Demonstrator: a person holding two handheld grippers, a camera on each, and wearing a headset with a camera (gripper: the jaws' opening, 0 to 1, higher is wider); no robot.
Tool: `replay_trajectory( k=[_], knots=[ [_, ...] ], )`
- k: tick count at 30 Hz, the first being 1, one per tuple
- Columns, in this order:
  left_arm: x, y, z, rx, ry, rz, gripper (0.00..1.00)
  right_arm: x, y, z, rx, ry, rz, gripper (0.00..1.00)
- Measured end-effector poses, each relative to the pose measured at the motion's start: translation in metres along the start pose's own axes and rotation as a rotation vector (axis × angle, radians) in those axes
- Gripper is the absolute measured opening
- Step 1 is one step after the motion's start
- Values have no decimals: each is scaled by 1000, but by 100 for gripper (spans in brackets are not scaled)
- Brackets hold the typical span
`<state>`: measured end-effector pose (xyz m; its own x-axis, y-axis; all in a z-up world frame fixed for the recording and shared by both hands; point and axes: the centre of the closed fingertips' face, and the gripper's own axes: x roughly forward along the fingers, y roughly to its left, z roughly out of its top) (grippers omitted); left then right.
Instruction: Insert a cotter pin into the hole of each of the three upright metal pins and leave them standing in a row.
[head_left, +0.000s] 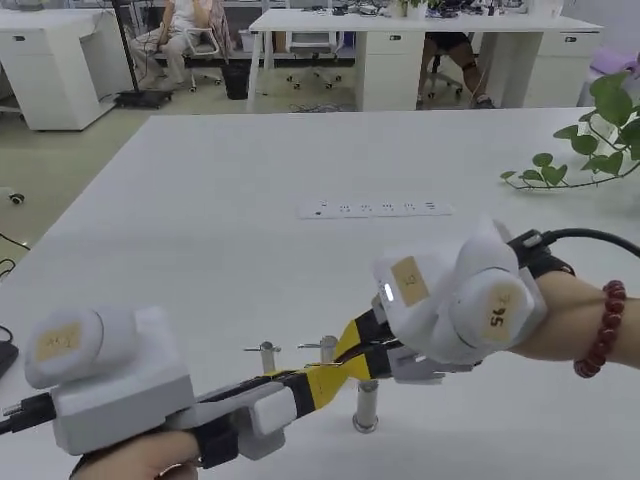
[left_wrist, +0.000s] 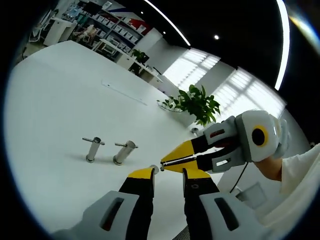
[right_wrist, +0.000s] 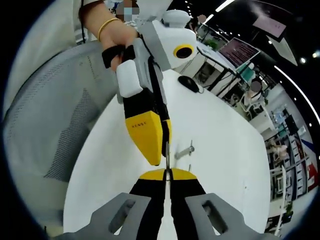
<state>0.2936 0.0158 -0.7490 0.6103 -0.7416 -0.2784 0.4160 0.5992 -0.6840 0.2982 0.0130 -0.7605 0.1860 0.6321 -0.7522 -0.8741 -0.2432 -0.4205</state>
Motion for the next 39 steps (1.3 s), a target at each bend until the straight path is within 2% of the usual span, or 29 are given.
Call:
replay_trajectory(
  k=[5,13,19,24,32,39],
  knots=[
    [0,5,1,-24,-11,25,9,1,3,5,-12,-7,2,3],
    [1,8,-3,-7,3,37,2,3,6,6,-7,-14,1,3],
    [2,7,-3,12,6,34,1,3,5,5,-2,-10,-4,3],
    [2,7,-3,67,10,31,1,2,6,5,18,-16,-3,3],
    [3,7,0,112,10,33,0,1,4,5,67,-41,-6,4],
    [2,10,3,188,9,54,0,-1,2,5,116,-64,-7,9]
  ],
)
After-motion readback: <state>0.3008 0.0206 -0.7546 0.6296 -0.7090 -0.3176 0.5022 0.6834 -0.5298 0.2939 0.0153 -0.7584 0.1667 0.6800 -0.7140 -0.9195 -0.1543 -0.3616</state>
